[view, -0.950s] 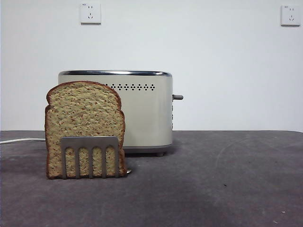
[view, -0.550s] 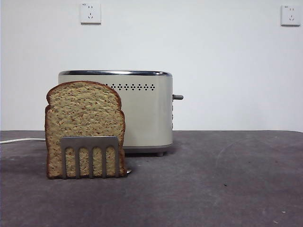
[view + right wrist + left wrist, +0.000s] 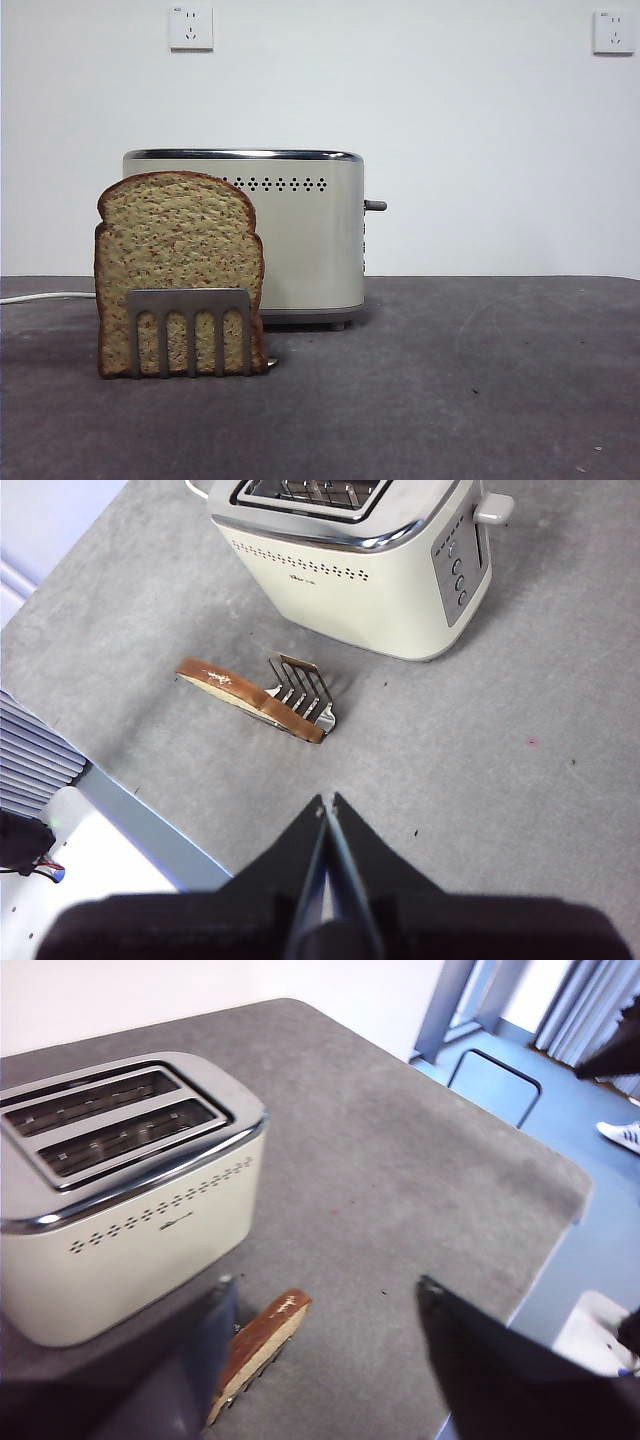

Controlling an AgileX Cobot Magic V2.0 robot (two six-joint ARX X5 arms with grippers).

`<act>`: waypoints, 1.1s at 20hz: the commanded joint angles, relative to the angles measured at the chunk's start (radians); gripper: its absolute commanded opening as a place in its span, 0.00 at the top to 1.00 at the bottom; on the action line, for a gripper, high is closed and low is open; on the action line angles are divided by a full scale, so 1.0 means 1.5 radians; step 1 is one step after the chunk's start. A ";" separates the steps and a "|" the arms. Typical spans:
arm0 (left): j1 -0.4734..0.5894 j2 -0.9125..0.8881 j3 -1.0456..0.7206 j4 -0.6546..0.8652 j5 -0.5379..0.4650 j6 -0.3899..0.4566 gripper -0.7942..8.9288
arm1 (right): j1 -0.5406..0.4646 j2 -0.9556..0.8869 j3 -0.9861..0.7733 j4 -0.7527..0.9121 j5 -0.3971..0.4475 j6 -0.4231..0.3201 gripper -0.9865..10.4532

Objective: Pick up a slice of bread from the rack,put the bread on the toaster,press the button

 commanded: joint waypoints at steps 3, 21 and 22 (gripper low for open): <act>-0.060 0.021 -0.001 -0.001 -0.005 0.070 0.30 | 0.002 -0.001 0.002 0.000 -0.001 -0.007 0.92; -0.356 0.432 -0.001 0.027 -0.439 0.366 0.32 | 0.002 -0.001 0.002 0.000 -0.001 -0.007 0.92; -0.356 0.442 -0.001 0.030 -0.439 0.366 0.41 | 0.002 -0.001 0.002 0.000 -0.001 -0.007 0.92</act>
